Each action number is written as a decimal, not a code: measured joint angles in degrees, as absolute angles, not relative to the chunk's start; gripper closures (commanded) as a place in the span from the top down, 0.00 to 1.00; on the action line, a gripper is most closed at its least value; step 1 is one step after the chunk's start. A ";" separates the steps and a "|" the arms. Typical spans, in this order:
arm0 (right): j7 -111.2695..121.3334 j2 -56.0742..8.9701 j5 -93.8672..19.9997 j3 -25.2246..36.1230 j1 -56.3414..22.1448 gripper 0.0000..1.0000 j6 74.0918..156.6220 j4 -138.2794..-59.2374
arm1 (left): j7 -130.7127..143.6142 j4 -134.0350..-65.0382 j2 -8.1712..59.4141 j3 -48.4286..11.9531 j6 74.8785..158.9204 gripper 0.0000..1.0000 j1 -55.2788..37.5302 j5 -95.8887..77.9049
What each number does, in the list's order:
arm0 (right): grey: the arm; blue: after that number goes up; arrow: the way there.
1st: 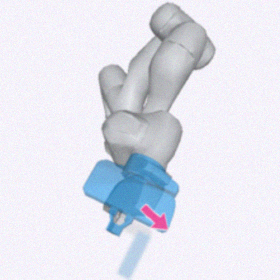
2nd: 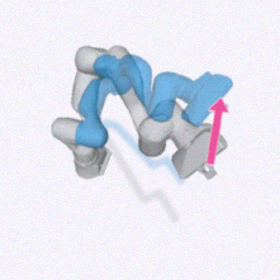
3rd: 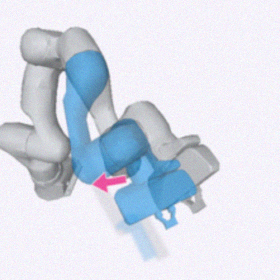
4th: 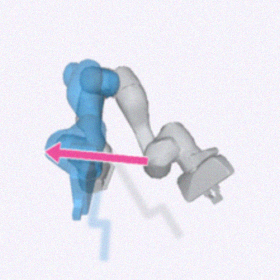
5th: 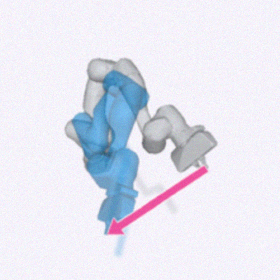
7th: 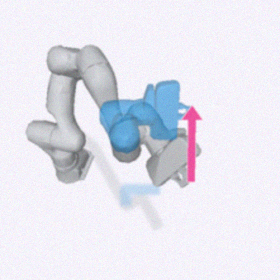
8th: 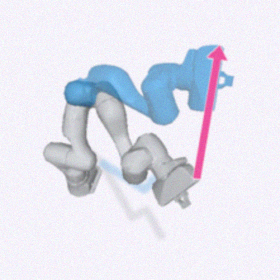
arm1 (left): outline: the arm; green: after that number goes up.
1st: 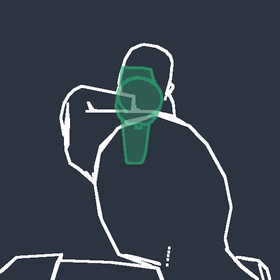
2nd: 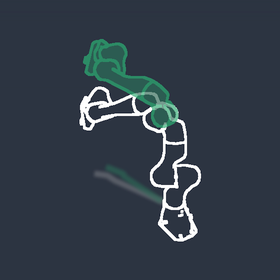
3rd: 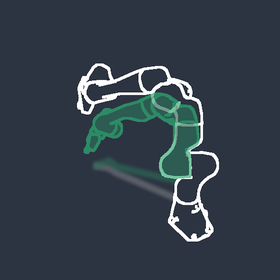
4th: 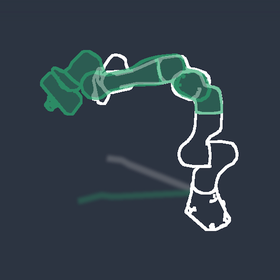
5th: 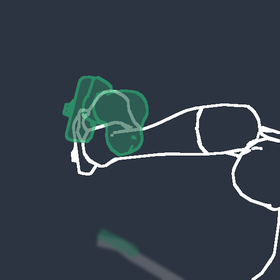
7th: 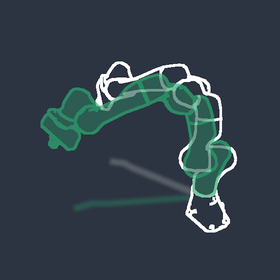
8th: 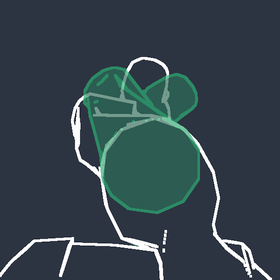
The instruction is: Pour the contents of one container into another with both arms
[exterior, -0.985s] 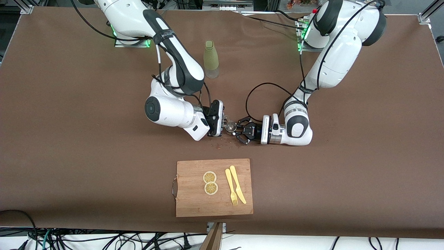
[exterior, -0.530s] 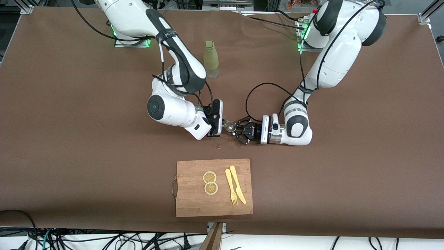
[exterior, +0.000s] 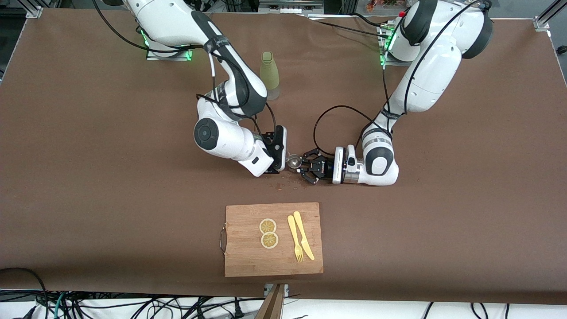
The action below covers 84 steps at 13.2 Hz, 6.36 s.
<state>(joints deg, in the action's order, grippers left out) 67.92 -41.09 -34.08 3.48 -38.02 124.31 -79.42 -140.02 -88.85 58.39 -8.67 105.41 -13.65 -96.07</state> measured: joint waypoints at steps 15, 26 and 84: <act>63.86 -41.72 -33.60 3.59 -39.67 0.00 129.40 -79.42 | -140.65 -88.85 58.39 -8.68 105.42 0.00 -13.77 -96.07; 63.49 -41.74 -33.98 3.87 -39.65 0.00 129.95 -79.40 | -140.84 -88.85 58.39 -8.69 105.42 0.00 -13.77 -96.09; 133.37 -47.02 -51.29 17.40 9.73 1.00 85.23 -89.49 | -152.15 -84.80 59.66 22.85 73.10 1.00 18.30 -65.13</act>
